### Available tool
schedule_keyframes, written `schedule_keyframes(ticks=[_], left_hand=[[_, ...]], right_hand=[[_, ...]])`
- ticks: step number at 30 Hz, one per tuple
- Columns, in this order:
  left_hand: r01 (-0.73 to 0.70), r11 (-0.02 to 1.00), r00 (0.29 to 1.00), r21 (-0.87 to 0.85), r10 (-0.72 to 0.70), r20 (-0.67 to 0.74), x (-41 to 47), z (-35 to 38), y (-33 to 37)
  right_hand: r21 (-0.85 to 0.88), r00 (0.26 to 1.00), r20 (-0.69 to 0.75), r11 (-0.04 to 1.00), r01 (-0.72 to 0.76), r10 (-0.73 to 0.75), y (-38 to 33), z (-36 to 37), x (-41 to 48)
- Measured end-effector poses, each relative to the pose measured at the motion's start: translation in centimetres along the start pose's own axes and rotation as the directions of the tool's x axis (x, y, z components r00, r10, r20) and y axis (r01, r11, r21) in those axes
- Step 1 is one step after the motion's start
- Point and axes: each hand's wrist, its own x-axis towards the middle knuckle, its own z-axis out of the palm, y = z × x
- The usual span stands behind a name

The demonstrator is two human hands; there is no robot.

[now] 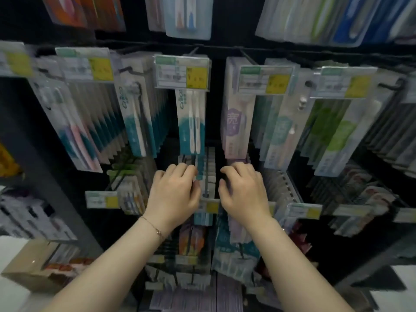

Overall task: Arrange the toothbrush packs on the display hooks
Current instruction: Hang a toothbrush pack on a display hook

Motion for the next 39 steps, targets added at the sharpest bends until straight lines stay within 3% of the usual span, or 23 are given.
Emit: schedule_keyframes(ticks=[8,17,23,29,34,39], left_hand=[[-0.027,0.994,0.999,-0.106,0.029,0.016,-4.9,2.1,7.3],[0.082,0.976,0.972,-0.201,-0.034,0.233,-8.1,7.3,10.3],[0.342,0.846,0.865,-0.408,-0.115,0.488,-8.5,11.7,10.5],[0.457,0.657,0.828,-0.6,-0.066,0.557,-8.2,15.8,11.8],[0.483,0.575,0.836,-0.661,-0.078,0.543,-7.4,17.5,11.8],[0.516,0.583,0.819,-0.628,-0.119,0.562,-6.5,17.7,11.7]], right_hand=[[0.015,0.998,0.048,0.999,0.031,-0.032,2.2,-1.8,-7.3],[0.034,0.983,0.186,0.999,-0.012,0.005,5.3,-0.1,-12.8],[0.089,0.933,0.289,0.964,-0.249,0.214,7.1,3.3,-15.0],[0.253,0.783,0.466,0.786,-0.565,0.413,7.7,6.8,-14.4],[0.405,0.773,0.508,0.686,-0.604,0.38,8.4,7.3,-13.2],[0.412,0.761,0.523,0.667,-0.62,0.384,8.9,7.7,-12.6]])
